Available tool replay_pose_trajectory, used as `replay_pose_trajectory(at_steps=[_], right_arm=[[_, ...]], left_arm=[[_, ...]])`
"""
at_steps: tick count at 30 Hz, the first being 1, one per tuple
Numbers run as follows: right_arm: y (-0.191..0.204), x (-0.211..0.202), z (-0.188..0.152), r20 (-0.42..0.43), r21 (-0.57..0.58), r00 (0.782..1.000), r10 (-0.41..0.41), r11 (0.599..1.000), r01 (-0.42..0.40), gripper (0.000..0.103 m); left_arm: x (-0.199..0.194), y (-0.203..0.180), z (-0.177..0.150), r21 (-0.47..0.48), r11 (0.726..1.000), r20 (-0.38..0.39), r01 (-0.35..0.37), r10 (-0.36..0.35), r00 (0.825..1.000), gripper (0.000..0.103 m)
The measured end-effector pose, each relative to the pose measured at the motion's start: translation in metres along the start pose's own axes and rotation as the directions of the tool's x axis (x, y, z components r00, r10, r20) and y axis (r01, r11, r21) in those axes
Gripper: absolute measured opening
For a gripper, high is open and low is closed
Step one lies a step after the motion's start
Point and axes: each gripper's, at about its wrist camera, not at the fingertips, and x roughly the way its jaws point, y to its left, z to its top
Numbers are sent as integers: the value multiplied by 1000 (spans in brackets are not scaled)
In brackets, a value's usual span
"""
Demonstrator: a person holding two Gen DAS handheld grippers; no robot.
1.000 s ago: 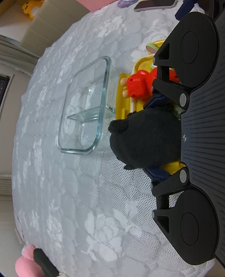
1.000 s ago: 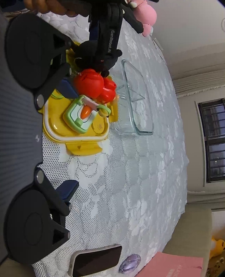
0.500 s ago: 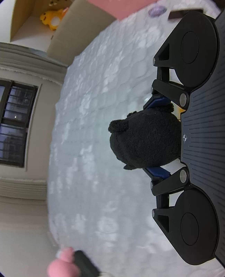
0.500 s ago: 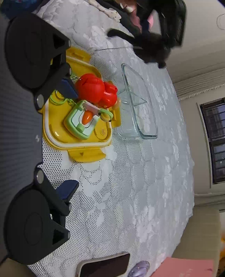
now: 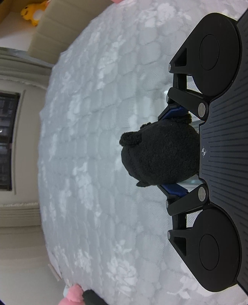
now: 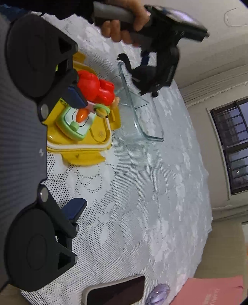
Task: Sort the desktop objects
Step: 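Carry the black plush cat into the glass container and open the left tool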
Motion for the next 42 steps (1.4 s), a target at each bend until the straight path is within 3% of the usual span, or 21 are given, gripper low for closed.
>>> replay_pose_trajectory(at_steps=[3,6,9,14,19,27,30,35,42], right_arm=[[0,4,-1,-18,10,1000,11,1000,-10,101],[1,6,-2,-24,18,999,23,1000,-22,101],[0,6,-3,-28,32,999,36,999,-35,101],[3,3,-5,-24,23,999,39,999,-38,101],[5,1,-5,-17,10,999,34,999,-34,101],[6,8,-6,-50,23,998,29,999,-28,101],[8,8,-5,-60,18,998,16,1000,-15,101],[16,3,-2,-53,-3,999,-4,1000,4,101],[41,-3,8,-19,-94,1000,-23,995,22,101]], left_arm=[[-30,3,19,8,1000,119,-7,6,993,73],[-56,1,30,35,999,223,-31,23,975,74],[-53,-3,22,59,998,207,-26,14,978,74],[-16,-6,-7,72,997,66,-27,23,998,74],[-4,-1,-27,63,998,-7,-32,32,999,77],[-12,-4,-32,95,994,15,-58,57,998,92],[-22,1,-30,79,995,38,-56,53,998,93],[-47,17,-36,19,1000,46,-8,8,999,94],[-83,48,-82,-92,993,-30,79,-82,996,97]])
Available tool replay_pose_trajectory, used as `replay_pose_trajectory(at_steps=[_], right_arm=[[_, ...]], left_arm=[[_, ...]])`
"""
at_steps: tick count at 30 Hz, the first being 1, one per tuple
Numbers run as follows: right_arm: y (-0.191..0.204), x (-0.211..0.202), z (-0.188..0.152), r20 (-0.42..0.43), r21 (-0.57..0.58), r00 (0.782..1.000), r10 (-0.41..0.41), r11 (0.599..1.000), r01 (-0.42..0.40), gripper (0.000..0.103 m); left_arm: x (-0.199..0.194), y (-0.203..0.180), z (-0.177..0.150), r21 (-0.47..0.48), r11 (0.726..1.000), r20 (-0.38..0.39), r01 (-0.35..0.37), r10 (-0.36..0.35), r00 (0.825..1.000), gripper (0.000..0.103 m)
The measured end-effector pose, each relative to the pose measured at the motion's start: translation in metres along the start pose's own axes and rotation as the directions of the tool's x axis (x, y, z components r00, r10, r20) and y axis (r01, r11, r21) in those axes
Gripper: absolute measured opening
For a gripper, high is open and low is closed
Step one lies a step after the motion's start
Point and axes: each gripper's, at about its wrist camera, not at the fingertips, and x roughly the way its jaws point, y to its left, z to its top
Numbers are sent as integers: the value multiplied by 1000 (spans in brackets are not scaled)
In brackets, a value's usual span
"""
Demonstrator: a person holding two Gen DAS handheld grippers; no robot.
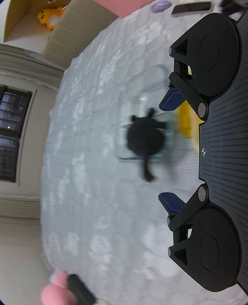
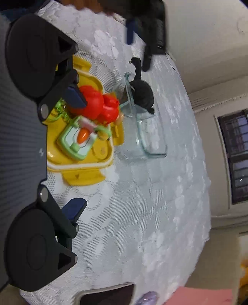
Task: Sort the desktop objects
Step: 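Carry the black plush cat into the glass container and open the left tool, then grasp the red toy figure on the yellow lid with the right tool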
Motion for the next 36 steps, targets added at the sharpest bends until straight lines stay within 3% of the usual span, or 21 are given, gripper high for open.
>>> replay_pose_trajectory(at_steps=[10,13,17,21,26,34,36], right_arm=[[53,-3,14,82,-220,995,-63,972,80,98],[55,3,19,66,-223,998,-7,975,22,87],[38,10,32,-3,-109,993,119,987,-118,90],[45,19,45,-15,-179,1000,2,984,-5,91],[73,41,41,-98,-310,995,-16,951,-15,87],[98,76,34,-125,-403,989,-77,915,20,83],[102,83,33,-128,-422,988,-90,906,28,67]], left_arm=[[-18,35,-60,-37,996,-89,78,-81,993,99],[-16,45,-72,-78,991,-120,109,-118,986,99],[-16,47,-89,-66,993,-131,94,-102,986,99],[-16,42,-96,-19,996,-140,88,-90,986,99],[-18,34,-99,4,993,-134,120,-118,984,99],[-30,33,-99,25,995,-102,100,-97,990,100],[-30,35,-99,19,995,-103,97,-95,990,100]])
